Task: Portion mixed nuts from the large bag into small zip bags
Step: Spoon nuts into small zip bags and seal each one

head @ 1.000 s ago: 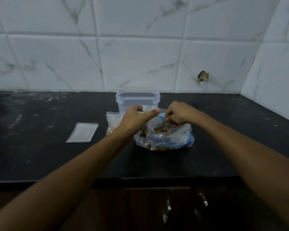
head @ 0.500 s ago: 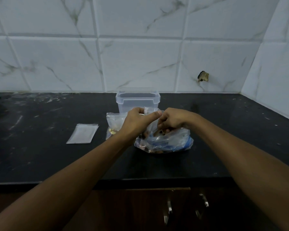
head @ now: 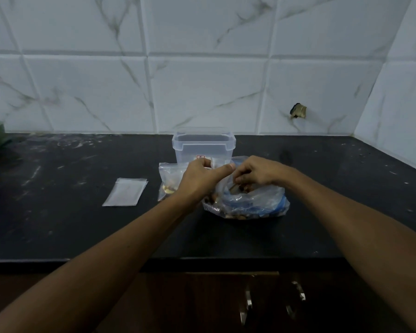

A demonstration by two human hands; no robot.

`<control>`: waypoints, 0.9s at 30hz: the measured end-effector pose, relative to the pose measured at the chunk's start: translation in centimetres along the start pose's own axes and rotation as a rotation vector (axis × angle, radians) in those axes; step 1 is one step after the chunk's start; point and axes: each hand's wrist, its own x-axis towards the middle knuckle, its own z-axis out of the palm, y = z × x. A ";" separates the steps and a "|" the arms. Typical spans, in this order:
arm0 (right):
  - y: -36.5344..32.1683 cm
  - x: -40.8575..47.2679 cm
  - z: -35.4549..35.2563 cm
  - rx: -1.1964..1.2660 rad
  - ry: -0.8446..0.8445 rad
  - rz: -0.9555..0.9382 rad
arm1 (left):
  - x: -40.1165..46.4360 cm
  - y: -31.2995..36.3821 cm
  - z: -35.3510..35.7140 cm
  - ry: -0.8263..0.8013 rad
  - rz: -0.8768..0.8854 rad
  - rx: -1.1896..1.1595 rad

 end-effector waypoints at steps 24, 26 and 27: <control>2.6 -2.0 -5.5 0.509 -0.038 0.333 | -0.6 0.5 -0.4 -0.027 -0.069 0.094; 2.6 -2.6 -6.0 0.539 -0.010 0.349 | -0.4 0.3 -0.3 -0.034 -0.059 0.099; 2.6 -2.9 -6.3 0.550 0.010 0.352 | -0.2 0.1 -0.3 -0.038 -0.055 0.103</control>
